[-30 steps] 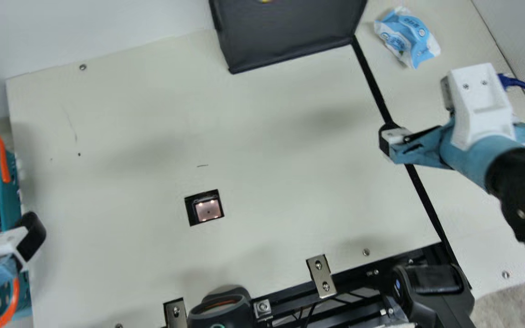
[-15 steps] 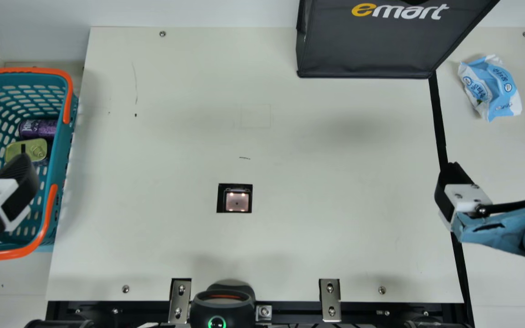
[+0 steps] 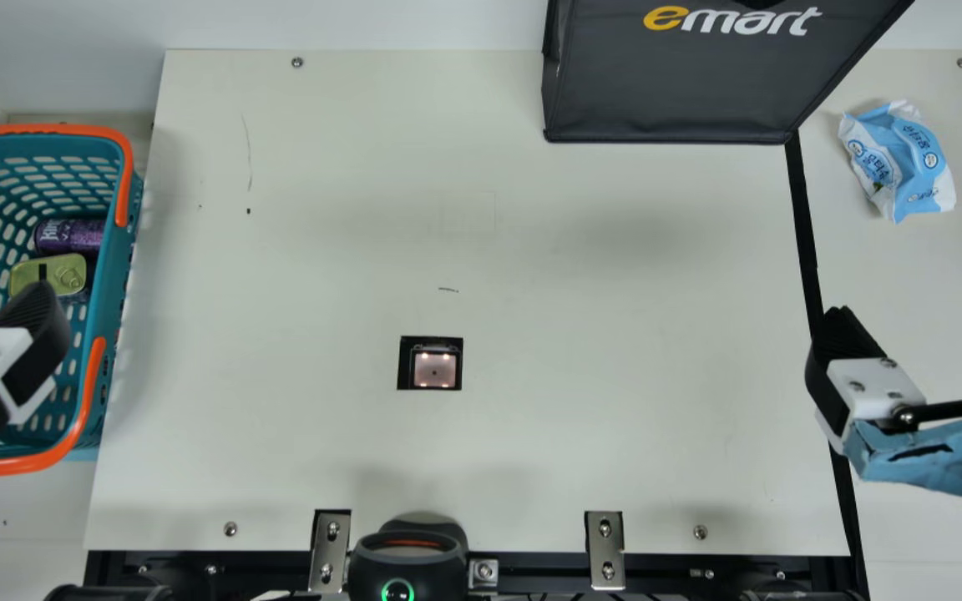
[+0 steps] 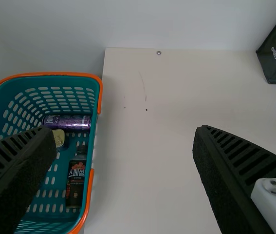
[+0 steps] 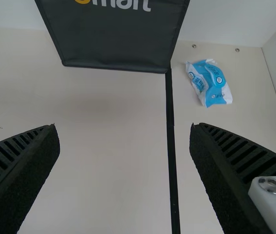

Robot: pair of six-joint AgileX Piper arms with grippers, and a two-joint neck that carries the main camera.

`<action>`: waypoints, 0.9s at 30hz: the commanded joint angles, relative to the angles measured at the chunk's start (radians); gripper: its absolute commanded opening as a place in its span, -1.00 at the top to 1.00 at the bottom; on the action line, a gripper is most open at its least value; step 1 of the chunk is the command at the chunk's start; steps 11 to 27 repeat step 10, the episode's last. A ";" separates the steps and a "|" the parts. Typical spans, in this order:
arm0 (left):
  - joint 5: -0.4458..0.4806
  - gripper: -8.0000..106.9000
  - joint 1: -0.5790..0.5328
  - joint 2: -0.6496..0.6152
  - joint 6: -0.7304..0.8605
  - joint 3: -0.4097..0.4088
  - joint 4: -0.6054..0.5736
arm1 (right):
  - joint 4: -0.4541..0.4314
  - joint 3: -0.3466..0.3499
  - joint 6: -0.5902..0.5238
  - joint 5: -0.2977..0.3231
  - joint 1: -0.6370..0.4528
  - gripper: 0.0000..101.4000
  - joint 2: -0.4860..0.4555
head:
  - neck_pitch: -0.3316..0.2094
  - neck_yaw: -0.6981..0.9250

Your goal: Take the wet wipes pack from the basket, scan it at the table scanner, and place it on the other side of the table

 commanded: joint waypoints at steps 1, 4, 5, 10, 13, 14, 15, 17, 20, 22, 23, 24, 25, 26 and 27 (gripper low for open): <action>0.000 -0.71 0.000 0.000 0.000 0.000 0.000 | 0.000 0.000 0.000 0.000 0.000 -0.87 0.000 | -0.030 0.002; 0.000 -0.71 0.000 0.000 0.000 0.000 0.000 | 0.000 0.000 0.000 0.000 0.000 -0.87 0.000 | -0.030 0.002; 0.000 -0.71 0.000 0.000 0.000 0.000 0.000 | 0.000 0.000 0.000 0.000 0.000 -0.87 0.000 | -0.030 0.002; 0.000 -0.71 0.000 0.000 0.000 0.000 0.000 | 0.000 0.000 0.000 0.000 0.000 -0.87 0.000 | -0.030 0.002; 0.000 -0.71 0.000 0.000 0.000 0.000 0.000 | 0.000 0.000 0.000 0.000 0.000 -0.87 0.000 | -0.030 0.002; 0.000 -0.71 0.000 0.000 0.000 0.000 0.000 | 0.000 0.000 0.000 0.000 0.000 -0.87 0.000 | -0.030 0.002; 0.000 -0.71 0.000 0.000 0.000 0.000 0.000 | 0.000 0.000 0.000 0.000 0.000 -0.87 0.000 | -0.030 0.002; 0.000 -0.71 0.000 0.000 0.000 0.000 0.000 | 0.000 0.000 0.000 0.000 0.000 -0.87 0.000 | -0.030 0.002; 0.000 -0.71 0.000 0.000 0.000 0.000 0.000 | 0.000 0.000 0.000 0.000 0.000 -0.87 0.000 | -0.030 0.002; 0.000 -0.71 0.000 0.000 0.000 0.000 0.000 | 0.000 0.000 0.000 0.000 0.000 -0.87 0.000 | -0.030 0.002; 0.000 -0.71 0.000 0.000 0.000 0.000 0.000 | 0.000 0.000 0.000 0.000 0.000 -0.87 0.000 | -0.030 0.002; 0.000 -0.71 0.000 0.000 0.000 0.000 0.000 | 0.000 0.000 0.000 0.000 0.000 -0.87 0.000 | -0.030 0.002; 0.000 -0.71 0.000 0.000 0.000 0.000 0.000 | 0.000 0.000 0.000 0.000 0.000 -0.87 0.000 | -0.030 0.002; 0.000 -0.71 0.000 0.000 0.000 0.000 0.000 | 0.000 0.000 0.000 0.000 0.000 -0.87 0.000 | -0.030 0.002; 0.000 -0.71 0.000 0.000 0.000 0.000 0.000 | 0.000 0.000 0.000 0.000 0.000 -0.87 0.000 | -0.030 0.002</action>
